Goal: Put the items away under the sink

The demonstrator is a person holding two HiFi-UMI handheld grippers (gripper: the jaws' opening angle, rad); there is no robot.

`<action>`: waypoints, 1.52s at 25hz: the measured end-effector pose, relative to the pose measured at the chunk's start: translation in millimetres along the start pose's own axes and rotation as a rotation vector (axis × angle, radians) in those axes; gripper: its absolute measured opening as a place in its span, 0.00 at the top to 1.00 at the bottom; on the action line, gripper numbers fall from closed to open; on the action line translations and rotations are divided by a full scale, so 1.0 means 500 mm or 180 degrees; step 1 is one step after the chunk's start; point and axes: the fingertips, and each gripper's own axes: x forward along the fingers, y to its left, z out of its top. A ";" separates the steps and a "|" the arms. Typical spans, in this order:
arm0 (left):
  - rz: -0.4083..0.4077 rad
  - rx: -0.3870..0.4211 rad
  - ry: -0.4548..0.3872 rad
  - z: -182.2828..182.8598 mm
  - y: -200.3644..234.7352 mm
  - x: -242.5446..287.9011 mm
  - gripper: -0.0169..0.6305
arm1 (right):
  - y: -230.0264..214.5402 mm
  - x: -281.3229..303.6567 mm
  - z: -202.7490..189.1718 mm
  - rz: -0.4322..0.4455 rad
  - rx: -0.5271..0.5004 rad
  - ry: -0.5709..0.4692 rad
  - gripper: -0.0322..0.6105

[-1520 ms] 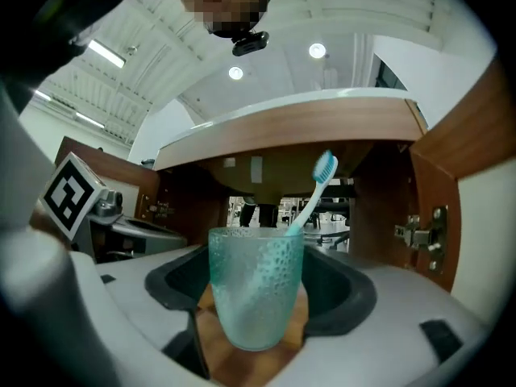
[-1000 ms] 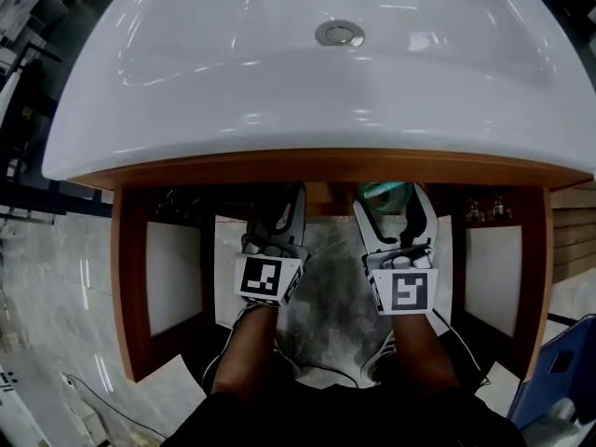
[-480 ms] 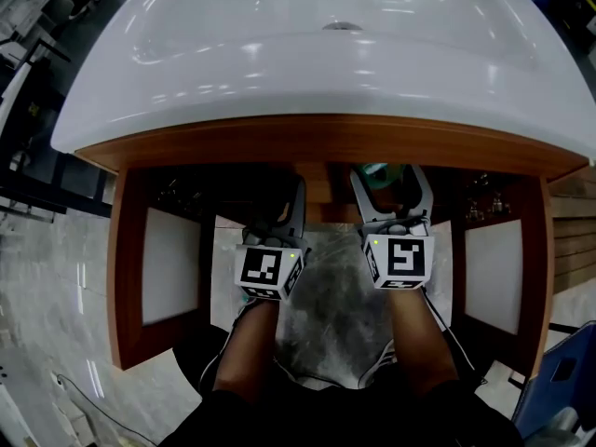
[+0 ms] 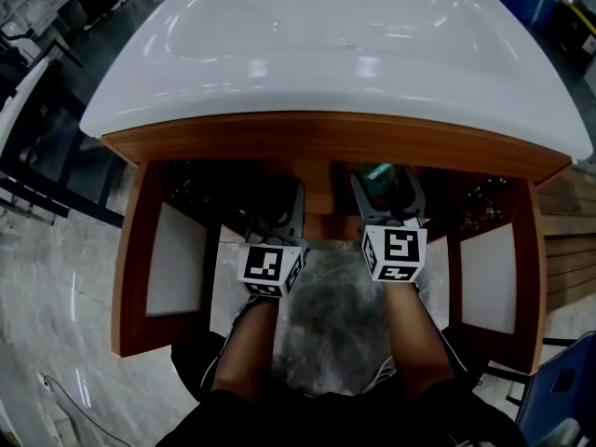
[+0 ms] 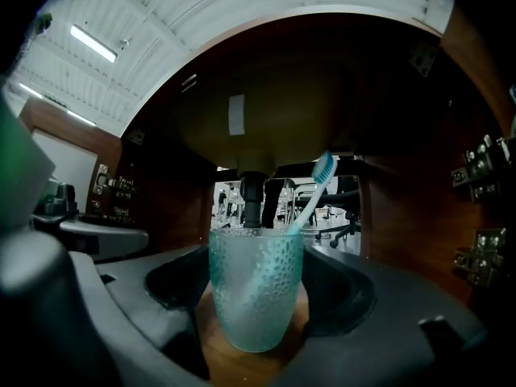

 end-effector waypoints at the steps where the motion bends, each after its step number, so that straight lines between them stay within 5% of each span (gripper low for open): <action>1: 0.0010 0.0004 -0.0025 0.001 0.003 0.000 0.95 | -0.001 0.002 -0.001 -0.0004 -0.0009 0.0002 0.39; 33: -0.0047 -0.0120 0.0019 0.009 -0.016 -0.011 0.95 | -0.005 -0.080 -0.010 -0.0128 0.0046 0.0042 0.35; 35: -0.0031 -0.0088 0.0176 0.014 -0.024 -0.019 0.95 | 0.002 -0.104 0.010 -0.0172 -0.0031 0.0045 0.41; 38: -0.0034 -0.0117 0.0446 0.020 -0.038 -0.046 0.95 | 0.009 -0.152 0.045 -0.0299 -0.0144 0.0087 0.66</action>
